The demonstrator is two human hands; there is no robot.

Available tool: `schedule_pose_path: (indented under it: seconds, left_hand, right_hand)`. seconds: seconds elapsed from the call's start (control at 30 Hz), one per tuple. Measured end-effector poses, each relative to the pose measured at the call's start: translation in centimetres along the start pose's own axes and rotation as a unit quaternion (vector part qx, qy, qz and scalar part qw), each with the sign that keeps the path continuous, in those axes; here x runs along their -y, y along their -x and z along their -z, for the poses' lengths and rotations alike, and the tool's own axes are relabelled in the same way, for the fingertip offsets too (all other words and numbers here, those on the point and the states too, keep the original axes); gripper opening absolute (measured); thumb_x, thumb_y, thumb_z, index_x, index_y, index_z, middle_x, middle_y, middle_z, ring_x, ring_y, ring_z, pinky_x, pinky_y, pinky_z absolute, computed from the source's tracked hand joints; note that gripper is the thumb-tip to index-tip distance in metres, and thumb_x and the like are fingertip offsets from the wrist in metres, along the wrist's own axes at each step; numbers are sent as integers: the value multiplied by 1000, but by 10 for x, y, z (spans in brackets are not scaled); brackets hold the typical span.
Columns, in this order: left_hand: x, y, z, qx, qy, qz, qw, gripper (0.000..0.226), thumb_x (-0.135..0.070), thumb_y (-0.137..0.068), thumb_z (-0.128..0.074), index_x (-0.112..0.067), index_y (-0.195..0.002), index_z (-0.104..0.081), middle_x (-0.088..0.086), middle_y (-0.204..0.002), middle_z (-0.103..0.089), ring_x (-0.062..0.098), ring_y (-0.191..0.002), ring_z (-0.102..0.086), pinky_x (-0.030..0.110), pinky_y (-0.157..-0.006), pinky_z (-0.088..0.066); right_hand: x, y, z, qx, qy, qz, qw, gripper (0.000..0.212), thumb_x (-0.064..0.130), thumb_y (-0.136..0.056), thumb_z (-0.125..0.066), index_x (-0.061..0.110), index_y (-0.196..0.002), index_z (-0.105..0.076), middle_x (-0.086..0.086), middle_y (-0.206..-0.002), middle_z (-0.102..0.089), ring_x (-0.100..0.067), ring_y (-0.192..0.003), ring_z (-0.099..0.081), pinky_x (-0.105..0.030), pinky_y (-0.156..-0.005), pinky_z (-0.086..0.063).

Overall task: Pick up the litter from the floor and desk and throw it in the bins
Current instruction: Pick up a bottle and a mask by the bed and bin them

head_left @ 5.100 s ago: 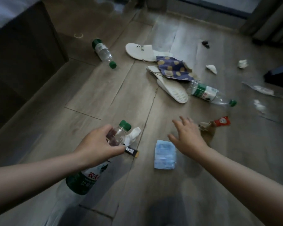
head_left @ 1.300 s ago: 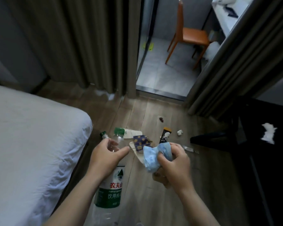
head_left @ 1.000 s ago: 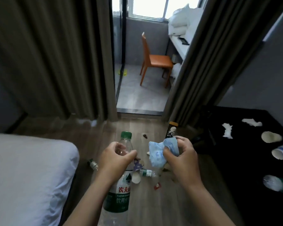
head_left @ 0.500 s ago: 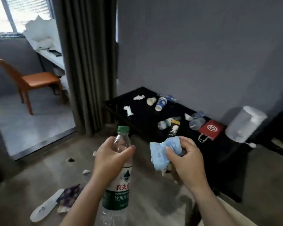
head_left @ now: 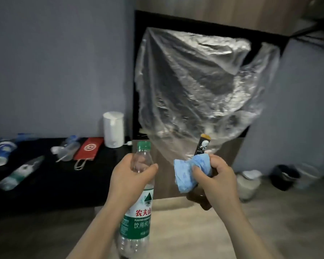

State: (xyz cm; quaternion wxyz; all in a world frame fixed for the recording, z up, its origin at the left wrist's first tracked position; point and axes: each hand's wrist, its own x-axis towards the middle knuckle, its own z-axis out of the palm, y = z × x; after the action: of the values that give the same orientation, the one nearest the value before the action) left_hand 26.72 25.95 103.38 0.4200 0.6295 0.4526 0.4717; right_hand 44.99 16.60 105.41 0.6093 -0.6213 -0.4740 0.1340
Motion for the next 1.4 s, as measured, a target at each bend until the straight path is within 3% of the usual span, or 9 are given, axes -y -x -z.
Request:
schedule_pose_path:
  seconds: [0.13, 0.37, 0.47, 0.67, 0.87, 1.0, 1.17, 1.33, 1.4]
  left_hand:
    - [-28, 5, -118, 98, -4, -10, 995, 34, -48, -60, -75, -28, -83, -61, -12, -73, -69, -1, -64, -64, 21, -59, -44]
    - [-74, 22, -284, 233, 3, -60, 971, 32, -48, -59, -76, -30, -80, -59, -34, -76, -62, -12, -65, -60, 16, -53, -41]
    - [-81, 30, -344, 272, 12, -58, 960, 37, -53, -53, -72, -30, -79, -59, -25, -75, -66, -6, -64, -62, 24, -57, -43]
    - [-84, 22, -454, 343, 5, -61, 937, 34, -49, -64, -80, -27, -83, -60, -7, -80, -68, 2, -70, -63, 21, -56, -42]
    - [-91, -32, -560, 382, 11, -48, 923, 42, -54, -62, -79, -28, -89, -59, -7, -86, -67, 8, -79, -65, 27, -65, -50]
    - [-96, -75, -631, 412, 6, -27, 911, 59, -64, -60, -76, -29, -103, -56, -8, -97, -65, 13, -88, -65, 39, -80, -55]
    - [-99, -105, -715, 421, 2, -31, 906, 45, -45, -74, -73, -23, -109, -53, -8, -94, -63, 7, -83, -61, 28, -68, -46]
    - [-96, -127, -792, 440, -14, -37, 897, 36, -33, -78, -71, -24, -106, -52, -12, -90, -62, 3, -80, -58, 21, -62, -40]
    - [-95, -134, -829, 439, -16, -39, 898, 34, -34, -77, -73, -24, -102, -53, -12, -88, -62, 5, -80, -60, 20, -61, -39]
  right_hand:
    - [-31, -10, 111, -104, 51, -13, 993, 18, 8, -75, -70, 26, -73, -68, 17, -101, -65, 2, -92, -61, -17, -77, -44]
    - [-69, -3, 261, -259, 103, -47, 959, 17, 9, -75, -70, 26, -76, -69, 18, -102, -63, -4, -88, -63, -24, -73, -48]
    - [-87, 1, 307, -296, 134, -66, 943, 18, 12, -75, -70, 29, -74, -68, 19, -103, -63, 3, -90, -61, -13, -70, -45]
    - [-130, -24, 377, -362, 176, -90, 911, 23, 10, -76, -70, 32, -77, -67, 15, -102, -64, 0, -89, -62, -17, -74, -46]
    - [-182, -96, 430, -388, 193, -110, 894, 22, 10, -77, -70, 31, -79, -68, 17, -101, -63, 3, -89, -61, -9, -70, -44]
    - [-216, -151, 464, -387, 207, -134, 888, 22, 9, -76, -69, 31, -77, -68, 20, -100, -61, 2, -89, -61, -16, -72, -46]
    - [-258, -208, 509, -389, 216, -149, 883, 20, 9, -76, -68, 28, -76, -67, 22, -97, -60, 6, -87, -59, -3, -66, -41]
    - [-313, -244, 559, -397, 219, -180, 873, 13, 10, -77, -69, 22, -72, -66, 11, -89, -61, -5, -81, -60, -21, -66, -45]
    - [-338, -261, 585, -394, 209, -191, 874, 12, 11, -78, -69, 21, -73, -66, 9, -92, -61, -6, -81, -60, -20, -65, -45]
